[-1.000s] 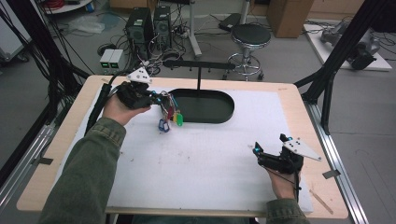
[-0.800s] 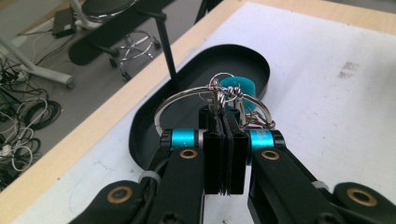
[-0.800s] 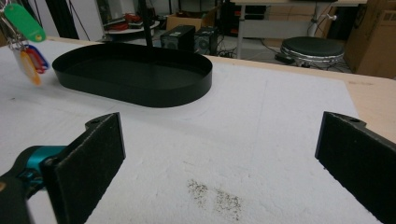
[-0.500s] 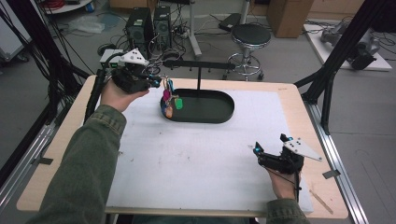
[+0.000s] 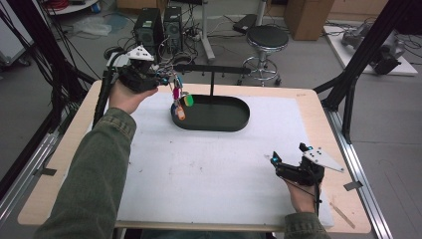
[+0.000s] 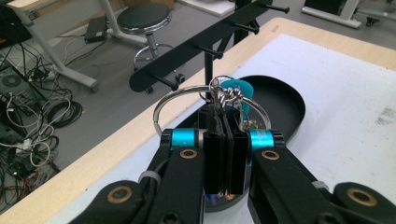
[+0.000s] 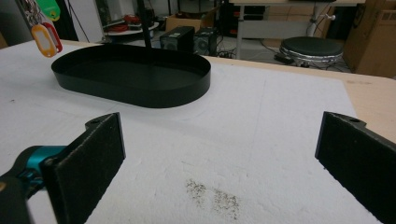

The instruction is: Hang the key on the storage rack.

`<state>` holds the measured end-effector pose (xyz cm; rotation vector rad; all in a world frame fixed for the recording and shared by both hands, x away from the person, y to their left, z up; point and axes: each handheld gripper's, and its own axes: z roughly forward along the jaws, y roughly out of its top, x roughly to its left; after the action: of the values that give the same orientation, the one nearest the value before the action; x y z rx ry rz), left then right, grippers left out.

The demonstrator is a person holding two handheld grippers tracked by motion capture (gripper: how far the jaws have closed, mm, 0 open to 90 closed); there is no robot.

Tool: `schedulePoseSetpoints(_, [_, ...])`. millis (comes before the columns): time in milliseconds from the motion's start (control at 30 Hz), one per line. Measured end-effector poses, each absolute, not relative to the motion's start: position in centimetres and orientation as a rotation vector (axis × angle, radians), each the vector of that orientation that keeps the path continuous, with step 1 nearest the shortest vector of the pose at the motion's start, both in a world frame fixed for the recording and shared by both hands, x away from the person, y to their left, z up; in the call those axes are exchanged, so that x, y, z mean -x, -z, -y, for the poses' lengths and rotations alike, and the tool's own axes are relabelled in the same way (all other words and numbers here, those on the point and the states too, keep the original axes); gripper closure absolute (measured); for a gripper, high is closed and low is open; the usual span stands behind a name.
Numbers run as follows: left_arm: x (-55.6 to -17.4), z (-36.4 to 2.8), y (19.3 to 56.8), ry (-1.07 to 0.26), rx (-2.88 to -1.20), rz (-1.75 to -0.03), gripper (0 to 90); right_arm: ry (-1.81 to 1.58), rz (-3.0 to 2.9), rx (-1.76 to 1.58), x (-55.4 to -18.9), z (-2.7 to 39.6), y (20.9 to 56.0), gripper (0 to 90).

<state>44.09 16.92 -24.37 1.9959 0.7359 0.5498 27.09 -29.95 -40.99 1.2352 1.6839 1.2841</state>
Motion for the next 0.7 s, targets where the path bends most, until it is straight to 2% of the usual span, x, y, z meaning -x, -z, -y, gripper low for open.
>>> schedulePoseSetpoints(700, [-47.2,-14.4,24.6,-0.558,-1.997,-0.777,88.3,-1.293,-1.675,-1.249,-26.9,30.4,41.1,0.5])
